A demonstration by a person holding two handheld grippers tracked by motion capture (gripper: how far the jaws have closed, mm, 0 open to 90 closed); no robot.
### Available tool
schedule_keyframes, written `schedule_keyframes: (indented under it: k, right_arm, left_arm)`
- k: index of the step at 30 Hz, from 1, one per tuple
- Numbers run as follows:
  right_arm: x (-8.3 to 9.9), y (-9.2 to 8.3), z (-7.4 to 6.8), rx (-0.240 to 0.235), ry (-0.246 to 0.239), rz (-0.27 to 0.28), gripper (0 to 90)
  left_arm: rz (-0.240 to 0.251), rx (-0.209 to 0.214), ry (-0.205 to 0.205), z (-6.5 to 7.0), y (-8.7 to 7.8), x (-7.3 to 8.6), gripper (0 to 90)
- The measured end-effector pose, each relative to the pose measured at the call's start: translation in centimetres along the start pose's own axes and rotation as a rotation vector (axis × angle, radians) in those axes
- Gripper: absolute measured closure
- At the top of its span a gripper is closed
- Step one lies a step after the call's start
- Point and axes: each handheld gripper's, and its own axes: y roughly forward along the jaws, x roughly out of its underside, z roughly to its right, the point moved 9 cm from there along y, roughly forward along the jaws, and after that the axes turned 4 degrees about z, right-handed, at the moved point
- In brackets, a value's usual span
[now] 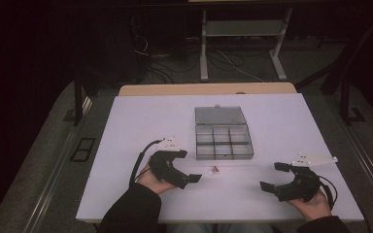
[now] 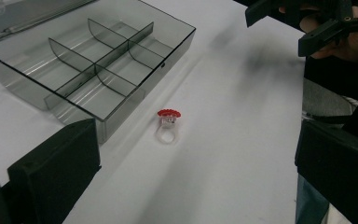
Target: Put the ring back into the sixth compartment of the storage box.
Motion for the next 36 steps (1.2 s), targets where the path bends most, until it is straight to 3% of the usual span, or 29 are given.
schedule_keyframes:
  k: [36]
  right_arm:
    - [0.2, 0.2, 0.0, 0.003, -0.009, -0.018, 0.7]
  left_arm:
    - [-0.178, 0.047, 0.075, 0.4, 4.7, 0.9, 0.0]
